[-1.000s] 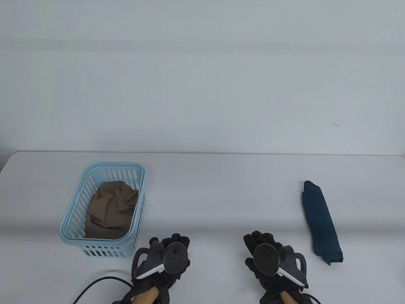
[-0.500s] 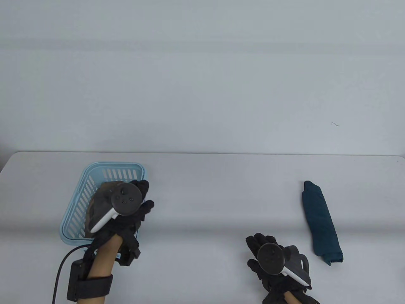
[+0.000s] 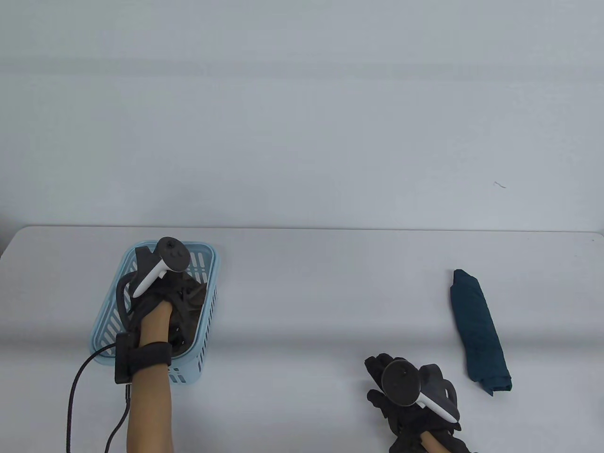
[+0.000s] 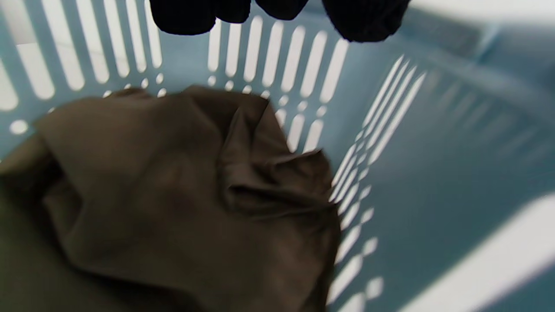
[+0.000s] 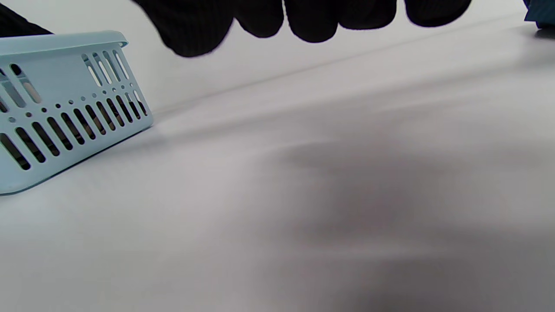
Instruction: Roll shorts into tight roll
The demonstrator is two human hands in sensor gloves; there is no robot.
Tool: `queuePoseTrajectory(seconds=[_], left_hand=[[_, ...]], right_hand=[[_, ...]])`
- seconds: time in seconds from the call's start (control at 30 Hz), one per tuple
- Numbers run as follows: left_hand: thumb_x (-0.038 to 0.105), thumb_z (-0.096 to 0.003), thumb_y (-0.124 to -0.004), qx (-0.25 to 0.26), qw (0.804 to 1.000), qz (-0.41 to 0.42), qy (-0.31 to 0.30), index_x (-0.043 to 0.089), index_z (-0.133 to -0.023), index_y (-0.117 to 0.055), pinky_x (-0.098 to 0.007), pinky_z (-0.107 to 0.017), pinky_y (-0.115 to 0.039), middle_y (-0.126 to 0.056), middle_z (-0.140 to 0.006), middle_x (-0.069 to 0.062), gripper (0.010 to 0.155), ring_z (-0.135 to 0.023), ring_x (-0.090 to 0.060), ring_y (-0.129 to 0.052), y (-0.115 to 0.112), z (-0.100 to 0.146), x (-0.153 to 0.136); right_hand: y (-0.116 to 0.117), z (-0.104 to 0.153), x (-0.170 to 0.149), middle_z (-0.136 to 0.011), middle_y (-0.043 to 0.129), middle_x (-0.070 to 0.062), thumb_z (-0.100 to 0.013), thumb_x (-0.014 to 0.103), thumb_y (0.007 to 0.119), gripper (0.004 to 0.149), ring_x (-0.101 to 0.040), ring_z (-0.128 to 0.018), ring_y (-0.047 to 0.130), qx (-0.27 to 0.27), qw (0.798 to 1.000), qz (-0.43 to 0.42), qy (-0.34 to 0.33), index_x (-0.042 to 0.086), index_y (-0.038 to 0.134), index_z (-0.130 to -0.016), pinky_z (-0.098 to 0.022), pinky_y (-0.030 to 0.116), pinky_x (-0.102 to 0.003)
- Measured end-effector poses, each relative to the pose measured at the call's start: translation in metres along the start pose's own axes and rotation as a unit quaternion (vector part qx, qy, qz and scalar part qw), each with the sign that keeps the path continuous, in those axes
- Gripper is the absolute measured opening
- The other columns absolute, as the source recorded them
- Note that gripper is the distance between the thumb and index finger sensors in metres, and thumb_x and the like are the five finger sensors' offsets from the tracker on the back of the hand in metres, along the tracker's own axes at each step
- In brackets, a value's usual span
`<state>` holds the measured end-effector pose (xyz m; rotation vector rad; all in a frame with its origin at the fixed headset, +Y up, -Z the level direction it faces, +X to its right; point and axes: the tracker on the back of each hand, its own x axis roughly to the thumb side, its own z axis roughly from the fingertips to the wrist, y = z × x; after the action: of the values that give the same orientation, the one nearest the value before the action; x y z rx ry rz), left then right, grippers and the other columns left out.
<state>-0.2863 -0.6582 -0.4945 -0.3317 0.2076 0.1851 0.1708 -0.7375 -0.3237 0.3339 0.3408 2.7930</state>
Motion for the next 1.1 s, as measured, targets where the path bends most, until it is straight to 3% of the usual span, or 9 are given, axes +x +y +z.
queuePoseTrajectory(seconds=[0.23,0.4,0.53,0.6,0.67,0.8,1.1], left_hand=[[0.048,-0.0504,-0.064,-0.111,0.991,-0.06,0.034,0.01,-0.112,-0.014,-0.076,-0.071,-0.032,-0.018,-0.12,-0.026,0.088,-0.11,-0.056,-0.042,-0.033,-0.029,-0.008],[0.052,-0.0478,-0.065,-0.153,0.981,-0.11,0.048,0.006,-0.108,-0.001,-0.073,-0.072,-0.032,-0.006,-0.113,-0.034,0.099,-0.108,-0.056,-0.032,-0.053,-0.04,-0.009],[0.052,-0.0454,-0.07,-0.182,0.971,-0.136,0.079,-0.006,-0.105,-0.004,-0.066,-0.071,-0.05,-0.037,-0.11,-0.031,0.106,-0.099,-0.037,-0.065,-0.061,-0.044,-0.011],[0.052,-0.0444,-0.073,-0.17,0.972,-0.138,0.088,-0.003,-0.108,-0.018,-0.061,-0.07,-0.059,-0.061,-0.101,-0.019,0.1,-0.084,-0.023,-0.08,-0.06,-0.044,-0.012],[0.047,-0.0453,-0.076,-0.164,0.973,-0.139,0.086,0.004,-0.108,-0.039,-0.058,-0.069,-0.065,-0.076,-0.088,-0.008,0.085,-0.068,-0.012,-0.088,-0.059,-0.044,-0.012],[0.04,-0.0469,-0.077,-0.114,0.98,-0.146,0.073,0.016,-0.093,-0.075,-0.055,-0.067,-0.069,-0.087,-0.077,-0.004,0.052,-0.057,-0.01,-0.094,-0.051,-0.042,-0.009],[0.034,-0.0467,-0.077,0.008,0.994,-0.085,0.074,0.02,-0.089,-0.08,-0.057,-0.068,-0.065,-0.086,-0.082,-0.006,0.045,-0.061,-0.015,-0.095,0.005,-0.005,-0.011]], right_hand=[[0.005,-0.002,-0.002,-0.115,0.039,-0.015,-0.051,0.036,0.065,0.064,-0.043,-0.104,0.041,0.021,1.0,-0.01,-0.003,0.018,0.041,-0.108,-0.071,0.044,-0.065],[0.008,-0.004,-0.005,-0.115,0.04,-0.015,-0.051,0.036,0.065,0.064,-0.044,-0.103,0.042,0.035,0.999,-0.026,0.0,0.018,0.041,-0.108,-0.07,0.044,-0.065],[0.009,-0.003,-0.005,-0.114,0.04,-0.016,-0.051,0.036,0.065,0.065,-0.044,-0.103,0.042,0.044,0.999,-0.026,0.002,0.017,0.041,-0.108,-0.07,0.045,-0.065],[0.009,-0.003,-0.005,-0.114,0.041,-0.016,-0.051,0.036,0.065,0.064,-0.044,-0.103,0.043,0.047,0.999,-0.026,0.003,0.017,0.041,-0.108,-0.07,0.045,-0.065],[0.009,-0.003,-0.005,-0.114,0.041,-0.016,-0.051,0.036,0.065,0.064,-0.044,-0.103,0.043,0.049,0.998,-0.027,0.004,0.017,0.041,-0.108,-0.07,0.045,-0.065],[0.009,-0.002,-0.005,-0.114,0.042,-0.016,-0.051,0.036,0.065,0.064,-0.044,-0.103,0.044,0.054,0.998,-0.028,0.006,0.017,0.042,-0.108,-0.07,0.045,-0.065],[0.007,-0.002,-0.001,-0.114,0.042,-0.016,-0.051,0.036,0.065,0.064,-0.045,-0.102,0.045,0.054,0.998,-0.036,-0.003,0.017,0.043,-0.108,-0.07,0.047,-0.063]])
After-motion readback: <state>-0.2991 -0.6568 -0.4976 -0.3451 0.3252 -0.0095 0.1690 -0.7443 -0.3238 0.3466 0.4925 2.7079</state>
